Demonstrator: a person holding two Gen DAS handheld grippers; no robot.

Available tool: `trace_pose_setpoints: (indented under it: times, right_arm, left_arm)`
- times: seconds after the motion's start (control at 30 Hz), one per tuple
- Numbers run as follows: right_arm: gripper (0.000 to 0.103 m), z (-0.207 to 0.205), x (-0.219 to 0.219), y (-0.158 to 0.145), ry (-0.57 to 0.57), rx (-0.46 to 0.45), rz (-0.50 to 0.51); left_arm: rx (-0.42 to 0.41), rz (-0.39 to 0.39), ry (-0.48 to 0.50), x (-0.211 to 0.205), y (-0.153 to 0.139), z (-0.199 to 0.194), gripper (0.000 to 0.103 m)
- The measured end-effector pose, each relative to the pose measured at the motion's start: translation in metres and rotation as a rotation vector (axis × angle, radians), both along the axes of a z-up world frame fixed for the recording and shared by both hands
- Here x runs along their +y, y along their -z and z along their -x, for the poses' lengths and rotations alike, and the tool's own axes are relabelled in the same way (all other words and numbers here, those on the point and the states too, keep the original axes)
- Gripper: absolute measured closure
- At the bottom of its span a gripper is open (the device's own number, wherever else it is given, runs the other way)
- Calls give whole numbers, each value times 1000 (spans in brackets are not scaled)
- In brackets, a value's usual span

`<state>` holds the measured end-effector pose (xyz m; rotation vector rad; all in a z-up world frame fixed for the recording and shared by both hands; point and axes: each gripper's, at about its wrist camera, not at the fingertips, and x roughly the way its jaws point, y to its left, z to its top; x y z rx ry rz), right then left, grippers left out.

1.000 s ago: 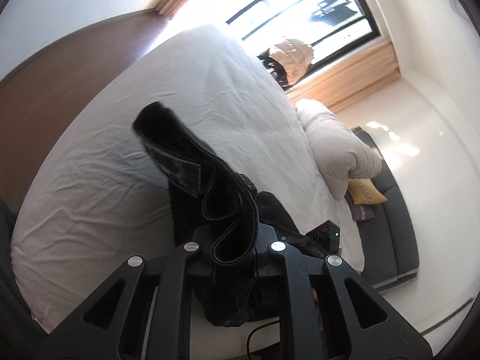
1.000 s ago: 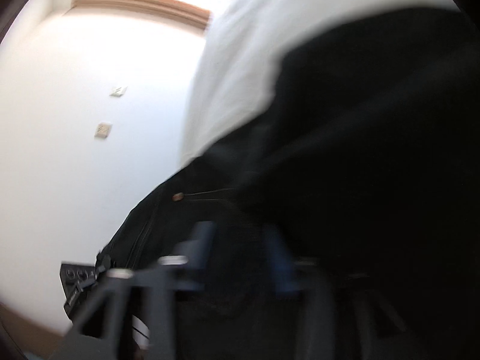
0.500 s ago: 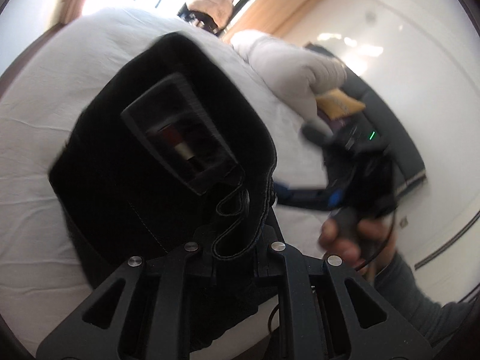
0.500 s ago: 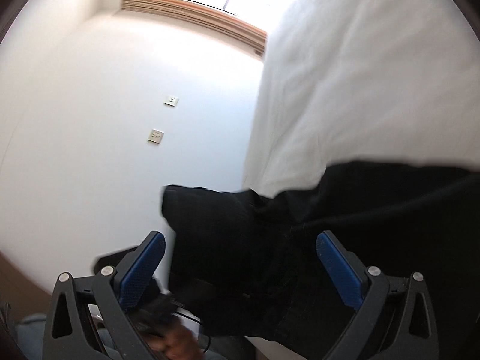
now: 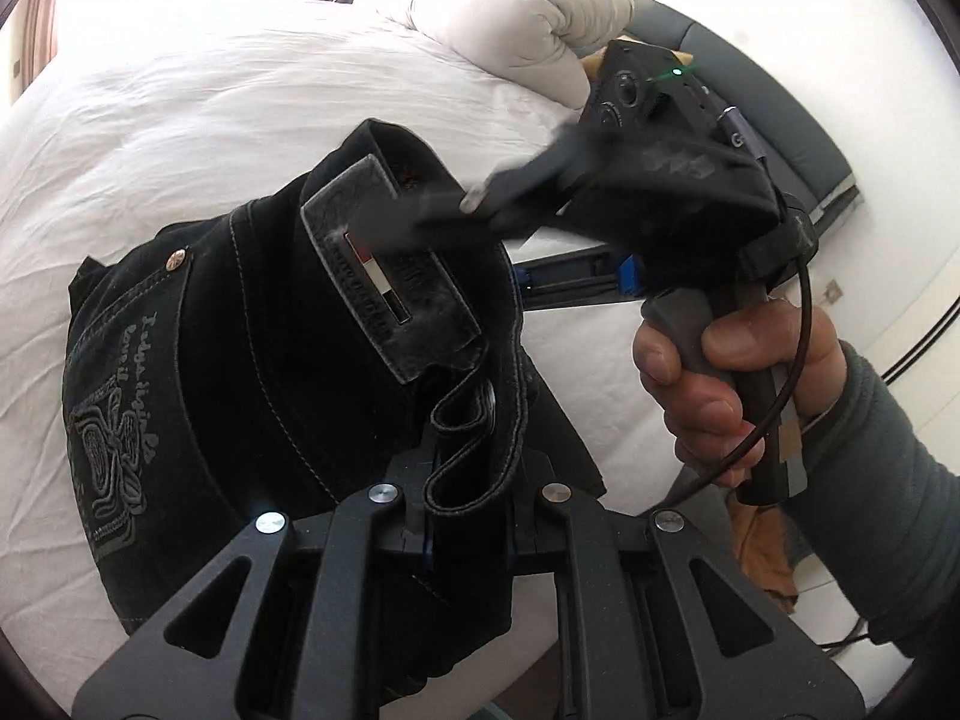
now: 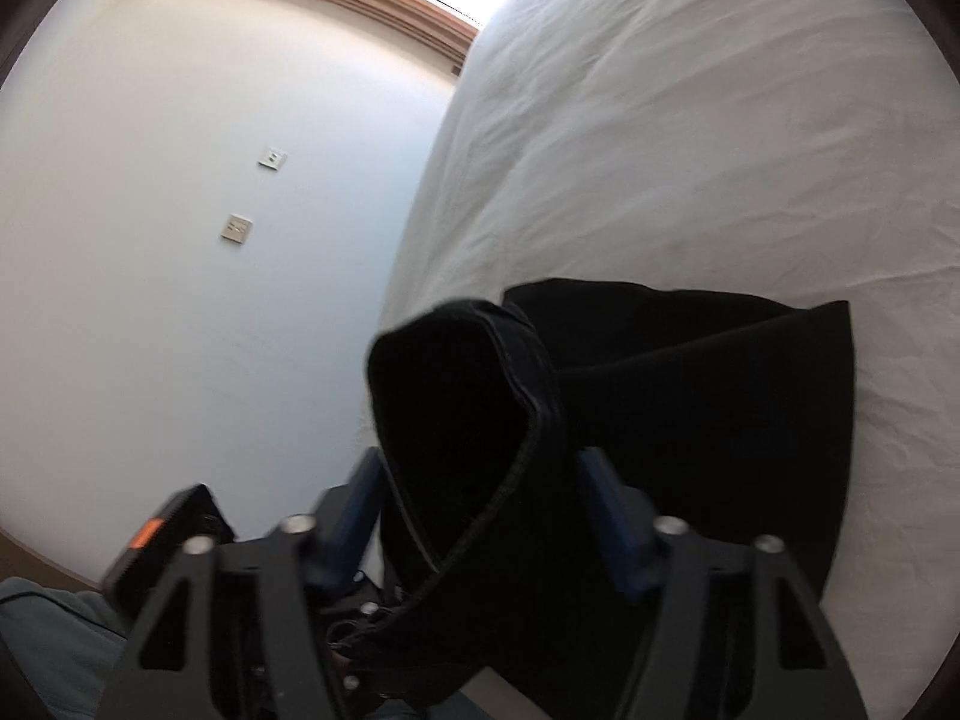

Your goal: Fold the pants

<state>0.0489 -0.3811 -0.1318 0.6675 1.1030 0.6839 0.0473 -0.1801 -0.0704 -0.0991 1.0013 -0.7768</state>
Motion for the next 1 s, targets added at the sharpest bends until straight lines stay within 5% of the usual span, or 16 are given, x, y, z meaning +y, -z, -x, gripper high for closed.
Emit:
trace_pose_setpoints:
  times: [0.23,0.6,0.83,1.0]
  right_arm:
    - [80,-1,-12,-4,23,-32,72]
    - [84,2,-37,3,74,-43,72]
    - [84,6,-52,35,129,13,54]
    - [85,11,-62,45,177,24,47]
  left_arm:
    - [-7,-56,10,-17,-1,7,90]
    - [6,-100,33,-34,-1,3,90]
    - [78,-124,46,-50,33,-6,90]
    - [38,-170,72,-67,40,-1,90]
